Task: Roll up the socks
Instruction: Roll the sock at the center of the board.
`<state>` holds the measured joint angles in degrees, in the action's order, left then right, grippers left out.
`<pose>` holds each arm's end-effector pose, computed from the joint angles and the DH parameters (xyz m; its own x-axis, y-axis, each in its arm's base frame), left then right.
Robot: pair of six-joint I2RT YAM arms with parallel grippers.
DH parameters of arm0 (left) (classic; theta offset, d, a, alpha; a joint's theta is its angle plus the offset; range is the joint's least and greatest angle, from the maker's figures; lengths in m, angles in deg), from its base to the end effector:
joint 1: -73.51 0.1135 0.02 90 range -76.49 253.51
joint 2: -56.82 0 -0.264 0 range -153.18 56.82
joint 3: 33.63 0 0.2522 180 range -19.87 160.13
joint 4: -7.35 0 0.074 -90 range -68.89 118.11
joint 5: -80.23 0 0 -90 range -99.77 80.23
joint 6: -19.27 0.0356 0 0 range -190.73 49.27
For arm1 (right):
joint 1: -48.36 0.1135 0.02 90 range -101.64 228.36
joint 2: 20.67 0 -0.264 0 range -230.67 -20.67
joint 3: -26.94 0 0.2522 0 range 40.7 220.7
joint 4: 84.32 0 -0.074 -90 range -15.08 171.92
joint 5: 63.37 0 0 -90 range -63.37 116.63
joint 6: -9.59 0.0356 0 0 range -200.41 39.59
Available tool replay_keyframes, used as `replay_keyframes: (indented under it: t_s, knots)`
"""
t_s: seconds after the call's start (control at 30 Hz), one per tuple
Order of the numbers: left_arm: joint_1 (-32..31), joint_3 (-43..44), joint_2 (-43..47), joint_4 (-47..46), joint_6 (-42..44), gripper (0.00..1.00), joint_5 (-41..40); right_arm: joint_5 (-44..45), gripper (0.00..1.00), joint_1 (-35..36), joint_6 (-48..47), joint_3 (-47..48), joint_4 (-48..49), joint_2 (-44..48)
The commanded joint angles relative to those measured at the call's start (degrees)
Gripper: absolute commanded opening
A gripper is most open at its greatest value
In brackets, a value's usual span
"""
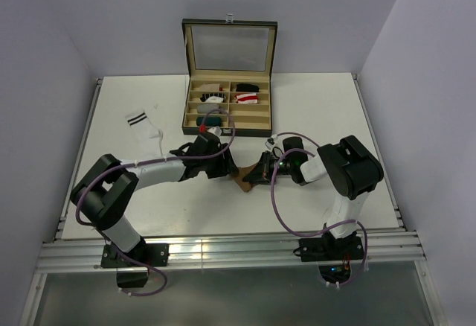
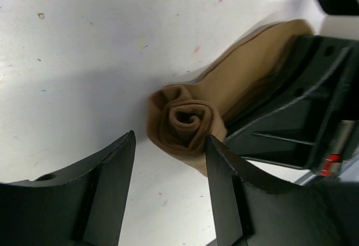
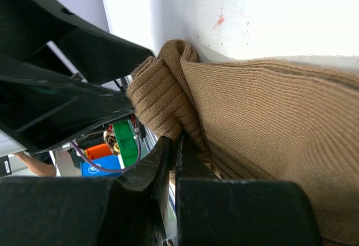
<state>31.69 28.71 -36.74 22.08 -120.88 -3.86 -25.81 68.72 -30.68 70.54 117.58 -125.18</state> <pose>0.2421 -0.2215 0.1676 -0.8934 -0.2254 -0.3887 0.0480 0.8123 -0.5812 0.2556 0.1250 0.0885 -0.9839 0.1310 -0.1215 -0.0601 0.3980 0.9154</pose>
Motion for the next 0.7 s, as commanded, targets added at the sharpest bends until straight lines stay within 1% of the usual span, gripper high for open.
replay_keyframes:
  t_s: [0.0,0.2,0.3,0.33,0.37,0.4,0.43,0.47,0.5,0.53,0.6,0.67]
  knots:
    - [-0.28,1.70,-1.80,1.40,4.18,0.57,2.17,6.04,0.00,-0.41,-2.71,-0.75,-6.13,-1.14]
    - [-0.89,5.12,-7.33,4.91,6.02,0.50,3.67,7.44,0.00,-0.41,-5.16,-0.32,-8.49,0.53]
    - [-1.68,7.32,-9.36,8.33,6.82,0.50,2.35,9.54,0.00,-0.32,-7.97,0.56,-11.83,3.69]
    - [-1.86,8.45,-10.32,9.39,7.08,0.50,1.83,10.25,0.06,-0.32,-8.77,1.35,-14.45,6.22]
    - [-2.12,8.99,-10.68,10.36,7.17,0.50,0.95,11.48,0.09,-0.32,-9.74,1.88,-16.04,7.73]
    - [-2.30,9.69,-10.94,11.93,7.43,0.50,0.68,13.84,0.19,-0.23,-11.40,2.23,-17.80,9.31]
    - [-2.38,9.87,-11.38,12.38,7.61,0.50,0.42,15.43,0.24,-0.23,-12.11,2.93,-20.95,11.06]
    - [-2.65,10.04,-11.47,12.65,7.79,0.50,0.24,16.92,0.28,-0.15,-12.73,3.29,-22.55,14.74]
    - [-2.74,10.48,-11.64,13.26,8.05,0.50,-0.11,20.33,0.35,-0.14,-13.95,3.64,-24.13,16.69]
    - [-2.91,10.57,-11.91,13.61,8.23,0.50,-0.37,22.11,0.37,-0.14,-14.31,4.25,-27.19,20.10]
    - [-3.35,11.53,-12.26,14.23,8.75,0.50,-0.55,26.41,0.40,-0.23,-14.84,4.61,-30.11,23.20]
    - [-3.88,11.98,-12.53,14.76,9.19,0.50,-0.73,33.17,0.41,-0.23,-14.93,5.05,-34.76,26.19]
